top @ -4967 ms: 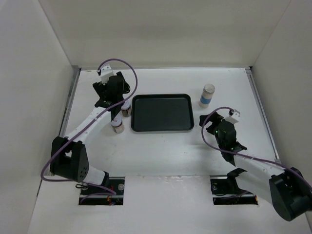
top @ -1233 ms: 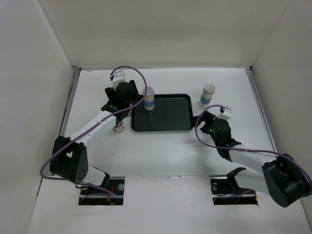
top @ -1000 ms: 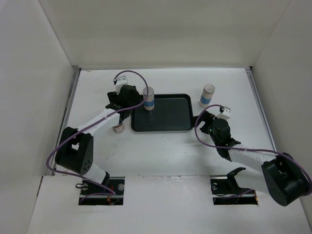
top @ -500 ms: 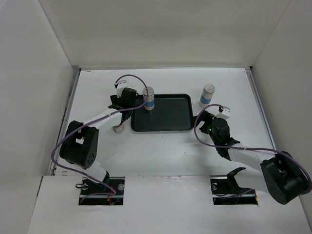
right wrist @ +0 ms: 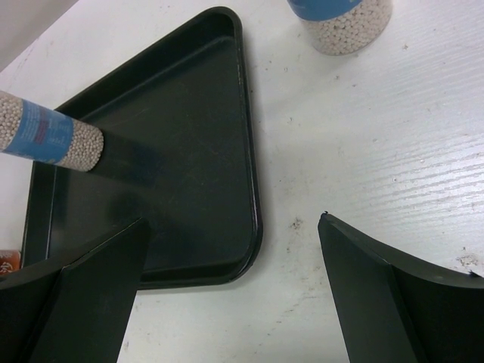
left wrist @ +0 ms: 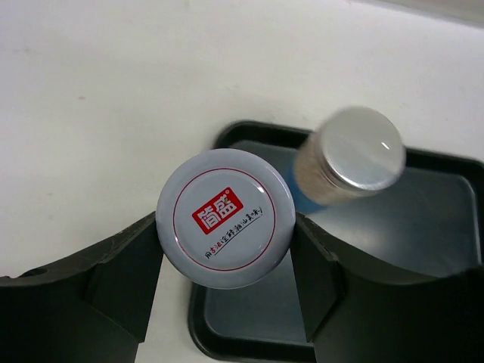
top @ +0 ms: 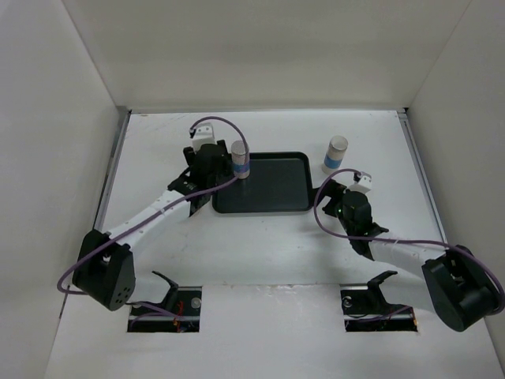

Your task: Organize the condiment bottles

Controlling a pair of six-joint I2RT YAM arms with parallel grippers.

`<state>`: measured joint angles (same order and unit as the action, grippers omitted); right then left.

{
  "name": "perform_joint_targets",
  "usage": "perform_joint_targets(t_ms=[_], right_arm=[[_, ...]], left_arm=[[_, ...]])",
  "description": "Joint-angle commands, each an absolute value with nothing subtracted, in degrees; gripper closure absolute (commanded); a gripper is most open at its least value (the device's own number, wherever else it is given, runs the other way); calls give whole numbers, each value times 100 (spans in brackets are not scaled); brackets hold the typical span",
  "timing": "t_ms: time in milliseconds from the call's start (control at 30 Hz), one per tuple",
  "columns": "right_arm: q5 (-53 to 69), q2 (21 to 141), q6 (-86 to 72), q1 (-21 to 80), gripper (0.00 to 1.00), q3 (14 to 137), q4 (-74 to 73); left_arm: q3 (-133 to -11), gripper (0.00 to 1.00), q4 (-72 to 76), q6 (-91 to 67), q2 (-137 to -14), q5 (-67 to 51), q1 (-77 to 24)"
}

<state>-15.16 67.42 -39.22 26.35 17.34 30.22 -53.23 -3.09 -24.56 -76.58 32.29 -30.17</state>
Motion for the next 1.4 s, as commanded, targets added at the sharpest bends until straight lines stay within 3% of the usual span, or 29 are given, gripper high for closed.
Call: perform_joint_targets(t_ms=[0, 333, 467, 533, 633, 800, 967, 1133, 1367], right_arm=[[-1547, 6592, -3885, 2694, 0, 1899, 3261], [-1635, 6416, -3885, 2632, 0, 1811, 3261], [-1679, 6328, -3894, 2588, 0, 1775, 3243], [-1687, 6276, -3876, 2588, 0, 1767, 3208], [-1714, 6284, -3902, 2571, 0, 1766, 3208], [-1714, 6363, -3911, 2597, 0, 1784, 3217], [-1740, 6363, -3885, 2606, 0, 1802, 3208], [-1714, 6416, -3885, 2606, 0, 1828, 3208], [-1687, 6478, -3893, 2615, 0, 1846, 3234]], left_arm=[[-5476, 68, -53, -2697, -7699, 3094, -3439], [-6160, 69, 386, -2971, -8858, 2540, -4293], [-6460, 65, 431, -2909, -9464, 2549, -4425], [-6469, 57, 457, -2909, -9641, 2575, -4451], [-6434, 28, 440, -2936, -9695, 2575, -4451], [-6101, 7, 378, -2839, -9011, 2820, -4390], [-5389, 6, -25, -2646, -7562, 3593, -4180], [-4782, 6, -1588, -3092, -6304, 4139, -3557], [-4228, 6, -2540, -3489, -5809, 3096, -2308]])
